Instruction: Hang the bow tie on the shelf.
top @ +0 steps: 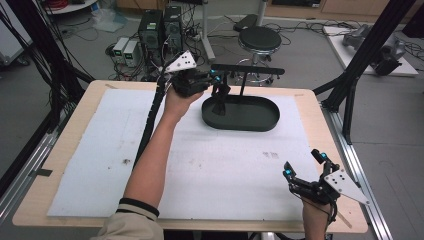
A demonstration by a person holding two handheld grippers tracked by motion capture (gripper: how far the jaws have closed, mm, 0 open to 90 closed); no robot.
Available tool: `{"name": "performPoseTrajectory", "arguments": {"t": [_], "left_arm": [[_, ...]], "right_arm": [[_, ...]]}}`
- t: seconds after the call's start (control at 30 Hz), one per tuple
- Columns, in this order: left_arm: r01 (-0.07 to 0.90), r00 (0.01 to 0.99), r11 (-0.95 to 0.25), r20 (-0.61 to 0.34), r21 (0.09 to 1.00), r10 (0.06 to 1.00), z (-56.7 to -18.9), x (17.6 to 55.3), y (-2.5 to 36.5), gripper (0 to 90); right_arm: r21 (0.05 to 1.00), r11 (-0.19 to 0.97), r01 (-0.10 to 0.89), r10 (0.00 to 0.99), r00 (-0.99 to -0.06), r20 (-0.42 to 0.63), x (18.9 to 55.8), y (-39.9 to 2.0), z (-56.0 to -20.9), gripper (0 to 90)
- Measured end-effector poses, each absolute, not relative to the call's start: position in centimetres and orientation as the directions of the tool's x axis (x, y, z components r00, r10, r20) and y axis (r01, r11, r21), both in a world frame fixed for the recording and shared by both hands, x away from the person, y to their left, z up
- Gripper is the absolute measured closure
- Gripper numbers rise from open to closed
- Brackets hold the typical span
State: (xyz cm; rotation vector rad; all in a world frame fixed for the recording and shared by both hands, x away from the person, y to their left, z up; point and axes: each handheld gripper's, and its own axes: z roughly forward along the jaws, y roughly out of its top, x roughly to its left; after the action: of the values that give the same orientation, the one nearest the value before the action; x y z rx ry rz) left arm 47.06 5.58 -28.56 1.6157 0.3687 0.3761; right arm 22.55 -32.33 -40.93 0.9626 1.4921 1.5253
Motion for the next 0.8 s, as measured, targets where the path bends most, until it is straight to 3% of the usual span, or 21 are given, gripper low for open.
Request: {"name": "performPoseTrajectory", "arguments": {"t": [0.8], "left_arm": [[0.054,0.825,-0.069,-0.005,0.996,0.566,-30.5,52.5,6.3,87.1]], "right_arm": [[1.0,0.0,0.009,0.917,-0.399,0.004,22.2,-32.9,-41.9,3.2]]}}
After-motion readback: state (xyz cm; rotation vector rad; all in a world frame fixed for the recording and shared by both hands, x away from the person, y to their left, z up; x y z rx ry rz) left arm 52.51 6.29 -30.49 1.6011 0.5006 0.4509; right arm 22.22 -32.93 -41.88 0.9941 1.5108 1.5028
